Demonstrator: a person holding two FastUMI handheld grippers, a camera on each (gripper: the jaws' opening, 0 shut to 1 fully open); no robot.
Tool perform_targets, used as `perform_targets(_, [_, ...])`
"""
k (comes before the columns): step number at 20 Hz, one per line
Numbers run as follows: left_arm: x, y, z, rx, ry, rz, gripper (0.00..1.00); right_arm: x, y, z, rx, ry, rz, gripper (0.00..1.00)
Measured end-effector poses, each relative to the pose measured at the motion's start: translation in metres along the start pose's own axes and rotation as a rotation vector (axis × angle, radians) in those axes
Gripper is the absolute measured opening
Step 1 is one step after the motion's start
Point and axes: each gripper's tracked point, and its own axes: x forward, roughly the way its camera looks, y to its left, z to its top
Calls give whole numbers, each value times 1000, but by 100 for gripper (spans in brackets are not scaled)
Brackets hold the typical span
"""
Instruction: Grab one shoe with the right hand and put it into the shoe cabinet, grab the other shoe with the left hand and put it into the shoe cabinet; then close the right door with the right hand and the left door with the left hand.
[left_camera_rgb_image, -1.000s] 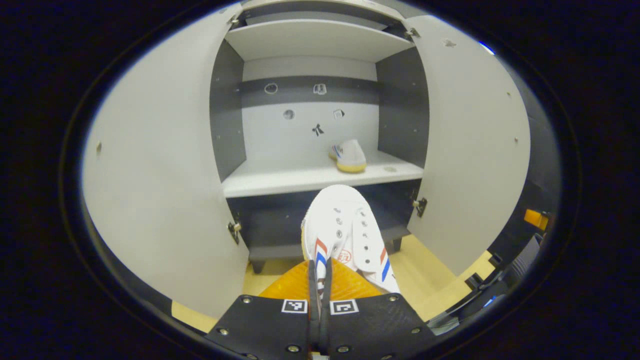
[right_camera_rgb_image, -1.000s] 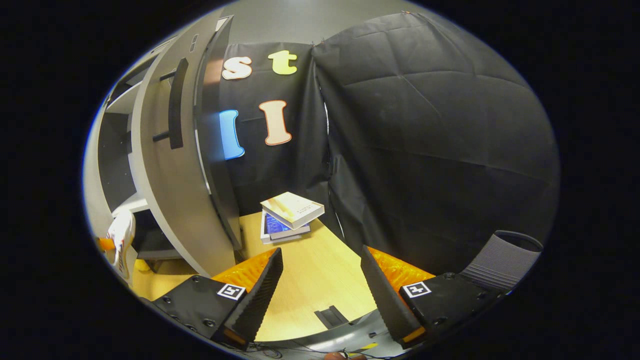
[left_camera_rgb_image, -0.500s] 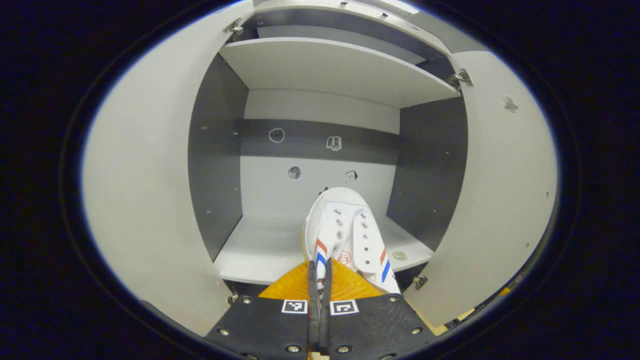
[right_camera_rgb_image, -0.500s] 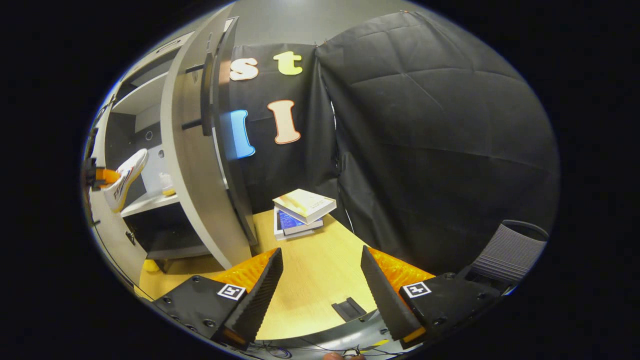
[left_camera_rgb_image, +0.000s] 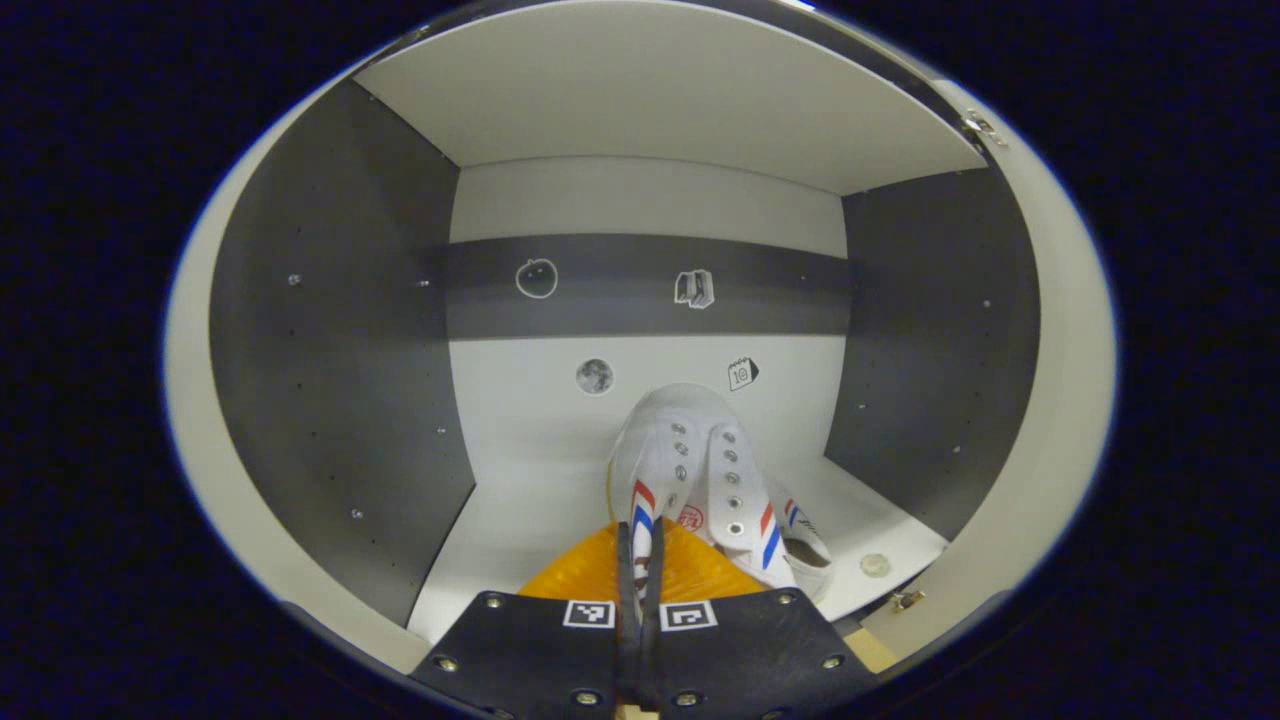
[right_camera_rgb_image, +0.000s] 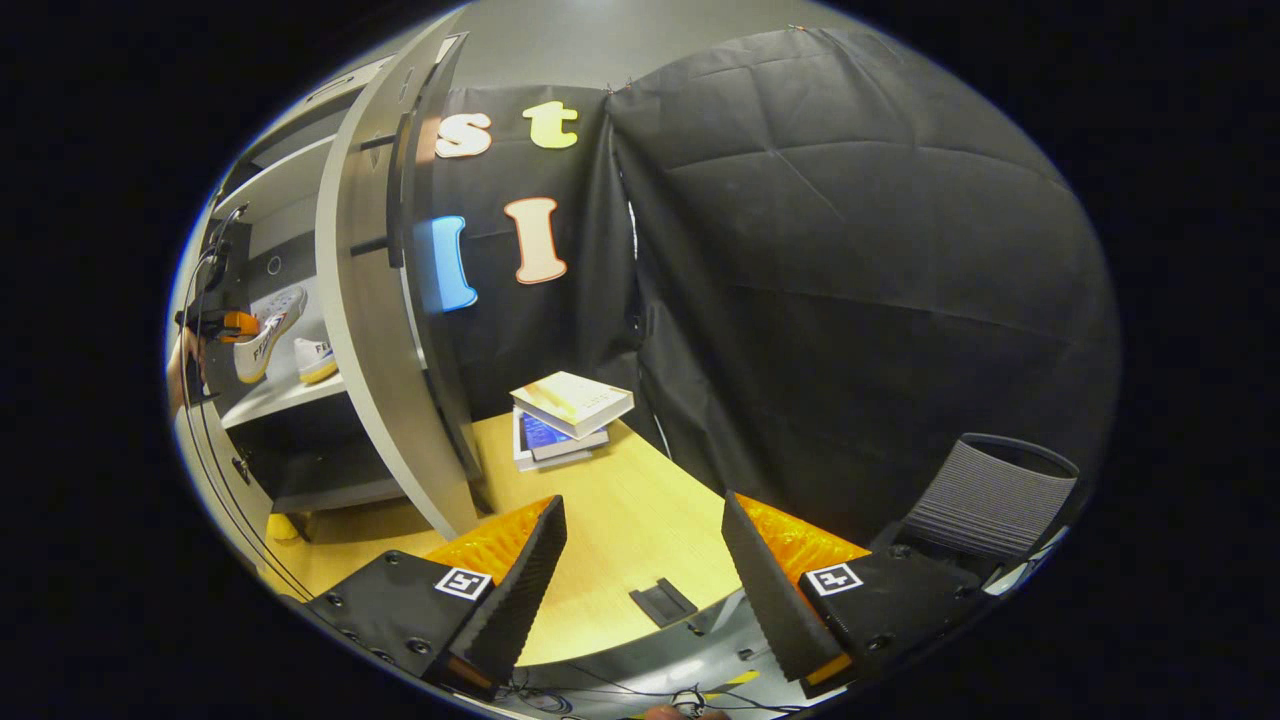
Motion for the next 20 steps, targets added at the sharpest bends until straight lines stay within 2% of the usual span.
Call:
perform_targets(3, [2, 0, 3, -2, 31, -15, 1, -8, -17, -13, 26, 32, -59, 98])
perform_targets(5, [1, 2, 6, -11, 47, -2, 0, -11, -19, -21, 51, 59, -68, 98])
perform_targets(9, [2, 0, 0, -8, 76, 49, 2, -2, -21, -8, 44, 27, -88, 98])
perform_targets(10, [2, -7, 3, -15, 62, 34, 2, 2, -22, -6, 42, 21, -90, 98])
perform_targets(11, [0, -10, 17, -18, 11, 28, 12, 6, -21, -4, 43, 20, -86, 98])
perform_targets(12, [-7, -9, 32, -2, -43, 32, 13, 11, -20, 0, 47, 16, -81, 98])
perform_targets(13, [-16, -12, 50, 25, -91, 37, 21, 15, -19, 6, 50, 6, -75, 98])
perform_targets(17, [-79, -25, 84, 163, -201, 51, 96, 37, -15, 37, 52, -43, -37, 98])
perform_targets(19, [-112, -38, 86, 184, -242, 48, 94, 46, -1, 64, 66, -65, 32, 98])
perform_targets(20, [-134, -45, 89, 184, -263, 34, 95, 52, -1, 79, 56, -86, 54, 93])
